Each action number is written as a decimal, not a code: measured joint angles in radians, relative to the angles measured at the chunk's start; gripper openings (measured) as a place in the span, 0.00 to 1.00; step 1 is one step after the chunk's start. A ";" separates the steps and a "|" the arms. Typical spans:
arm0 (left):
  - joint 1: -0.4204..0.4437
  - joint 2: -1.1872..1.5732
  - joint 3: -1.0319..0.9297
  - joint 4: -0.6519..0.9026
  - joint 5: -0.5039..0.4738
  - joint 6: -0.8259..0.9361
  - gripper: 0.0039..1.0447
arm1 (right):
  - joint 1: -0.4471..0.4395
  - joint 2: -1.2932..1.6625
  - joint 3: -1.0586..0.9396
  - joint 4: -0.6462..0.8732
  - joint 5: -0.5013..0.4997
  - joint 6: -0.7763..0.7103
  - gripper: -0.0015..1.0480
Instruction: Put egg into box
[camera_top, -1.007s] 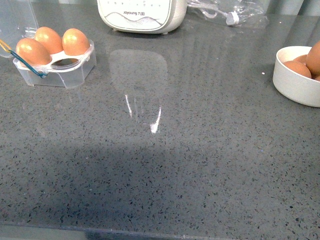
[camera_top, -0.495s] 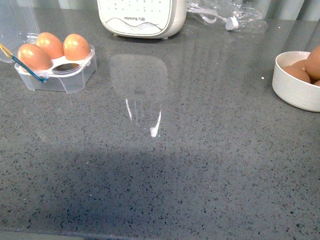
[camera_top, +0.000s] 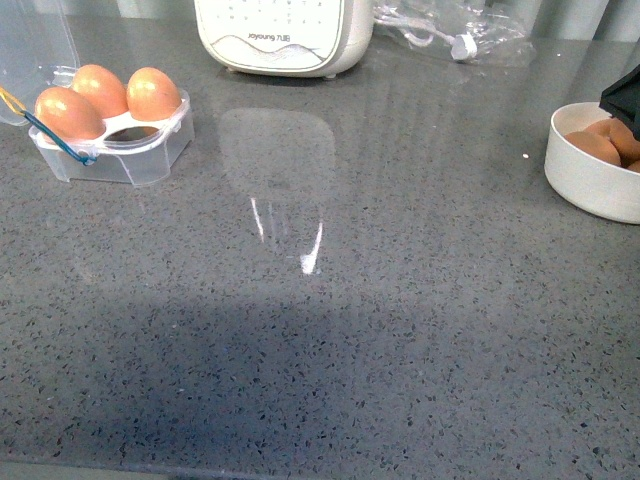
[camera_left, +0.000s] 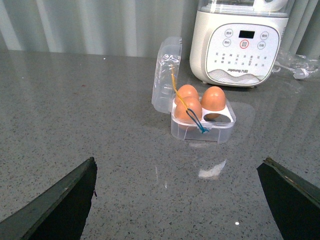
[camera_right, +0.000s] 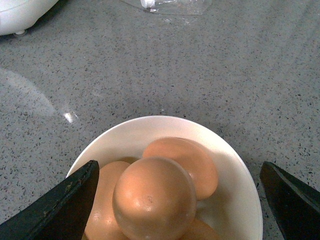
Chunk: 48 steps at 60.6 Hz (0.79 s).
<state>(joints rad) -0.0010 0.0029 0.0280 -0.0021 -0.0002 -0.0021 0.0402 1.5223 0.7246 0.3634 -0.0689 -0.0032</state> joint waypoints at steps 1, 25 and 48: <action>0.000 0.000 0.000 0.000 0.000 0.000 0.94 | 0.000 0.000 0.000 0.000 0.000 -0.001 0.93; 0.000 0.000 0.000 0.000 0.000 0.000 0.94 | 0.001 0.026 -0.018 0.002 0.022 -0.012 0.59; 0.000 0.000 0.000 0.000 0.000 0.000 0.94 | 0.016 -0.056 -0.040 -0.012 0.022 -0.038 0.46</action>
<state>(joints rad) -0.0010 0.0029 0.0280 -0.0021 -0.0002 -0.0017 0.0563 1.4658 0.6846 0.3511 -0.0471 -0.0414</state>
